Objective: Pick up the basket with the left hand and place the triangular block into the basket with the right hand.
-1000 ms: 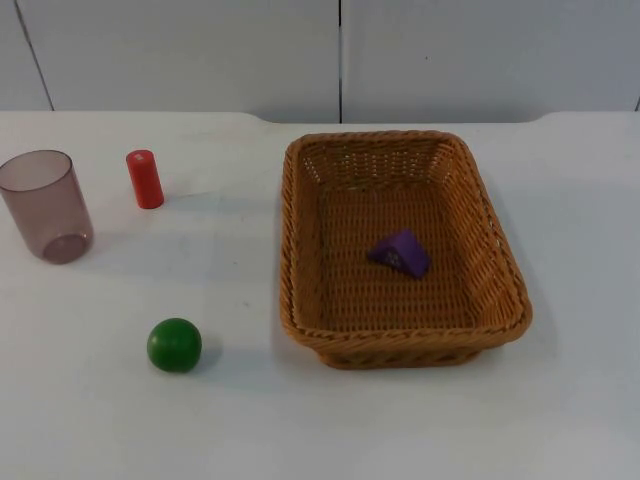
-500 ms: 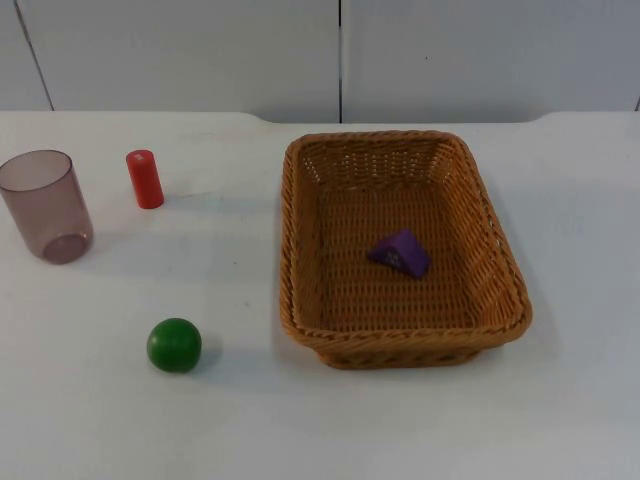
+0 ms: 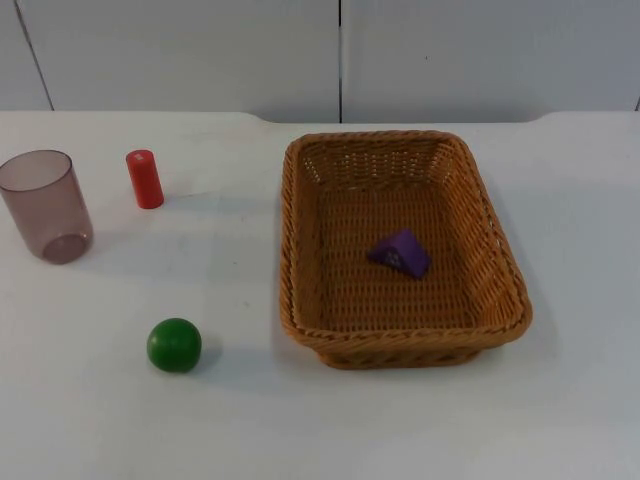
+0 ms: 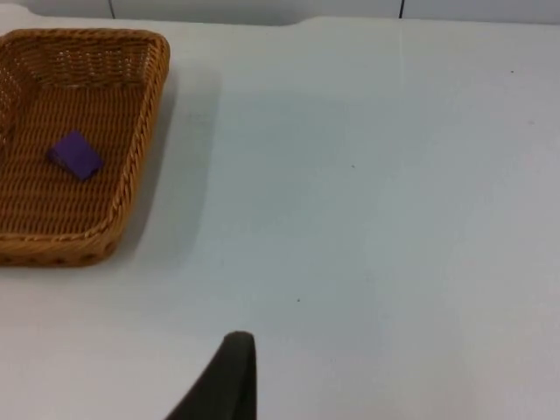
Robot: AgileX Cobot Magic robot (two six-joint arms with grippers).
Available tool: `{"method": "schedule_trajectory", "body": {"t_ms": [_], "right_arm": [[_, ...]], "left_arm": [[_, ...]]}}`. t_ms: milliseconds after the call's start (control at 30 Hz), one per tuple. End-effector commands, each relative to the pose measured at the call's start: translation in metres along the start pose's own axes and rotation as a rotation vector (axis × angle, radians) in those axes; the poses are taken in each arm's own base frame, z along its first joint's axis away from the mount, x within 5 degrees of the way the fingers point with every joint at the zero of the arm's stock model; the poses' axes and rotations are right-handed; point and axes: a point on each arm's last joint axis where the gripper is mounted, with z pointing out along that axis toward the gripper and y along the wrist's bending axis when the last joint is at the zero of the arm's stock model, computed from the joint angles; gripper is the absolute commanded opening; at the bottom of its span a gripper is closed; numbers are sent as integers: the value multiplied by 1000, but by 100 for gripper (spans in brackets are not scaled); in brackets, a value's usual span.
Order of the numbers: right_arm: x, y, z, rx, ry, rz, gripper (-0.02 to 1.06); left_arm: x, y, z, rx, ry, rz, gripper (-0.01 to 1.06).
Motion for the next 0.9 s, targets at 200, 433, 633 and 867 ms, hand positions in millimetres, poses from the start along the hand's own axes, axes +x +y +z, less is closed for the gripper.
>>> {"method": "schedule_trajectory", "body": {"t_ms": [200,433,633,867], "right_arm": [[-1,0,0,-2,-14,0,105],[-1,0,0,-2,-14,0,105],[-1,0,0,-2,-14,0,105],[-1,0,0,-2,-14,0,105]], "left_arm": [[14,0,17,-5,64,-1,105],[28,-3,35,16,113,-19,105],[28,-3,35,16,113,-21,105],[28,-3,35,15,113,-34,105]]}}
